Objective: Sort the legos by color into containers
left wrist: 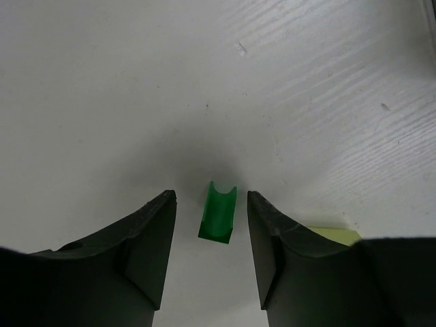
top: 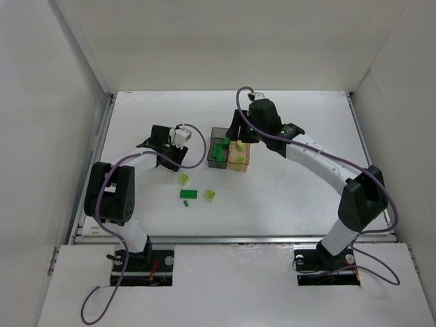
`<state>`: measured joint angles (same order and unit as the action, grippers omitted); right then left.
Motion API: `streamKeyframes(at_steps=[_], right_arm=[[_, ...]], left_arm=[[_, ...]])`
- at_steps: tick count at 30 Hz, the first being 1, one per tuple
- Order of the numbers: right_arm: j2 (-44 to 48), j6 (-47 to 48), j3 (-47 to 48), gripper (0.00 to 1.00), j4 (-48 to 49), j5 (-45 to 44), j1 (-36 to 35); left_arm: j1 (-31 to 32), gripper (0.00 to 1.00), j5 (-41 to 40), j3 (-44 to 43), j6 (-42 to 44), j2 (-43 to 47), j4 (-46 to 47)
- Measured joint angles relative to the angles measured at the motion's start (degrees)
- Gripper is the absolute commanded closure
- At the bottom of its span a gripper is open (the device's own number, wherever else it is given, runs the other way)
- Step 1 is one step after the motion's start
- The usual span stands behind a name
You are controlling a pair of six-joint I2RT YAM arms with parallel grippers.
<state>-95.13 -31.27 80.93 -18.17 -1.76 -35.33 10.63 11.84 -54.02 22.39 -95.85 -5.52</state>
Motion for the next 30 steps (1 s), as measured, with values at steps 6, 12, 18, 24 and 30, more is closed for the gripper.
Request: streamKeyframes(at_steps=[6, 12, 18, 24, 30], right_arm=[[0.0, 0.0, 0.0, 0.37, -0.1, -0.6, 0.0], [0.0, 0.0, 0.0, 0.37, -0.4, -1.2, 0.0], [1.4, 0.0, -0.6, 0.37, -1.8, -3.6, 0.0], [7.7, -0.7, -4.9, 0.37, -3.5, -8.7, 0.0], [14.6, -2.5, -9.8, 0.37, -5.4, -12.4, 0.0]], left_arm=[[0.0, 0.71, -0.1, 0.0, -0.1, -0.1, -1.5], [0.0, 1.00, -0.1, -0.1, -0.2, -0.1, -1.7], [0.6, 1.00, 0.1, -4.5, 0.3, 0.9, -4.9], [7.9, 1.00, 2.9, -16.7, 0.6, 4.2, -4.9], [16.0, 0.89, 8.2, -25.4, -1.4, 1.9, -3.0]])
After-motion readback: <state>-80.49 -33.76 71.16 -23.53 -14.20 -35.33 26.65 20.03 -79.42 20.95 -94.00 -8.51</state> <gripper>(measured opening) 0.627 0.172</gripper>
